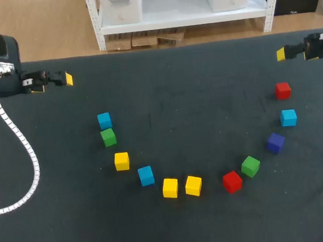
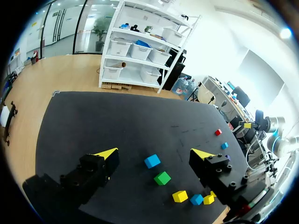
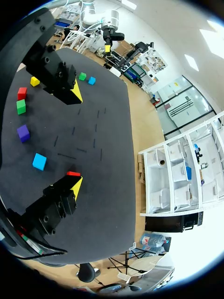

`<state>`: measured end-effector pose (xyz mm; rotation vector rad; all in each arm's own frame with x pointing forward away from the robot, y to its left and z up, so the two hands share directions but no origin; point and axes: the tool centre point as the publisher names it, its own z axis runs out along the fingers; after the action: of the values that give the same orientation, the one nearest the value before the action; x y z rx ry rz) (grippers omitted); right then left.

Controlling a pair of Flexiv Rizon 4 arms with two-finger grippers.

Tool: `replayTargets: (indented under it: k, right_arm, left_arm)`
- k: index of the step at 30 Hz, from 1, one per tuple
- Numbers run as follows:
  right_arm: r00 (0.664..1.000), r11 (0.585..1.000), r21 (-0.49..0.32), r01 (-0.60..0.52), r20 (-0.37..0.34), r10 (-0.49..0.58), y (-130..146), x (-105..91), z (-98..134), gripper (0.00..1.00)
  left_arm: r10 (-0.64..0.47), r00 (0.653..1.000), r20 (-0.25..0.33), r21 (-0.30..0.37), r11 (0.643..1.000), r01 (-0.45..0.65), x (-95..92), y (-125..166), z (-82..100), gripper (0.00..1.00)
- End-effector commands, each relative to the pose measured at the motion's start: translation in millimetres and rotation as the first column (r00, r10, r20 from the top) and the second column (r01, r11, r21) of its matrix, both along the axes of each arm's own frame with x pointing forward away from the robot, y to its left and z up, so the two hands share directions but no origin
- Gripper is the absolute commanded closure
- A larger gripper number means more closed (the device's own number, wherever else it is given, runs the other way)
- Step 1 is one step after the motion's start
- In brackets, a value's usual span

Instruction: Place the blue cubes, place green cubes on the blue cubes, place the yellow cubes on the green cubes, then place the red cubes on the yellow cubes, and place purple cube on the red cubes.

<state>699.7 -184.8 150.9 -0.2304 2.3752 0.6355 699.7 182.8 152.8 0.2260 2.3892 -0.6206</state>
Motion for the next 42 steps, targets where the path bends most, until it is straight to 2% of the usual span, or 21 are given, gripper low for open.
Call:
replayTargets:
  k: [1, 6, 11, 21, 26, 30, 34, 39, 40, 42]
  right_arm:
    - [1.0, 1.0, 0.001, -0.001, 0.001, 0.001, -0.3, 0.1, -0.5, 0.0]
    - [1.0, 1.0, 0.001, -0.003, 0.0, 0.003, -0.1, 0.7, -1.2, 0.0]
    - [0.999, 0.995, -0.102, -0.013, -0.035, 0.01, 3.4, -2.5, -7.1, 0.0]
    - [0.992, 0.953, -0.276, -0.127, -0.06, 0.114, 15.4, -28.3, -11.2, 0.0]
    - [0.976, 0.897, -0.385, -0.217, -0.065, 0.208, 12.0, -42.7, -13.1, 0.0]
    - [0.963, 0.854, -0.446, -0.268, -0.092, 0.255, 2.2, -53.7, -17.7, 0.0]
    - [0.949, 0.812, -0.491, -0.314, -0.131, 0.288, -9.2, -56.0, -28.8, 0.0]
    - [0.889, 0.719, -0.534, -0.445, -0.168, 0.425, -4.0, -59.0, -40.7, 0.0]
    - [0.874, 0.685, -0.557, -0.469, -0.18, 0.452, -1.6, -60.0, -44.8, 0.0]
    - [0.845, 0.647, -0.56, -0.517, -0.212, 0.491, 0.6, -60.1, -53.9, 0.0]
  left_arm:
    - [-0.005, 1.0, 0.007, -0.009, 1.0, 0.005, -0.1, 1.9, -1.9, 0.0]
    - [-0.005, 1.0, 0.007, -0.009, 1.0, 0.005, -0.1, 1.9, -1.9, 0.0]
    - [-0.005, 1.0, 0.007, -0.009, 1.0, 0.005, -0.1, 1.9, -1.9, 0.0]
    - [-0.005, 1.0, 0.007, -0.009, 1.0, 0.005, -0.1, 1.9, -1.9, 0.0]
    - [-0.005, 1.0, 0.007, -0.009, 1.0, 0.005, -0.1, 1.9, -1.9, 0.0]
    - [-0.005, 1.0, 0.007, -0.009, 1.0, 0.005, -0.1, 1.9, -1.9, 0.0]
    - [-0.005, 1.0, 0.007, -0.009, 1.0, 0.005, -0.1, 1.9, -1.9, 0.0]
    - [-0.005, 1.0, 0.007, -0.009, 1.0, 0.005, -0.1, 1.9, -1.9, 0.0]
    - [-0.005, 1.0, 0.007, -0.009, 1.0, 0.005, -0.1, 1.9, -1.9, 0.0]
    - [-0.005, 1.0, 0.007, -0.009, 1.0, 0.005, -0.1, 1.9, -1.9, 0.0]
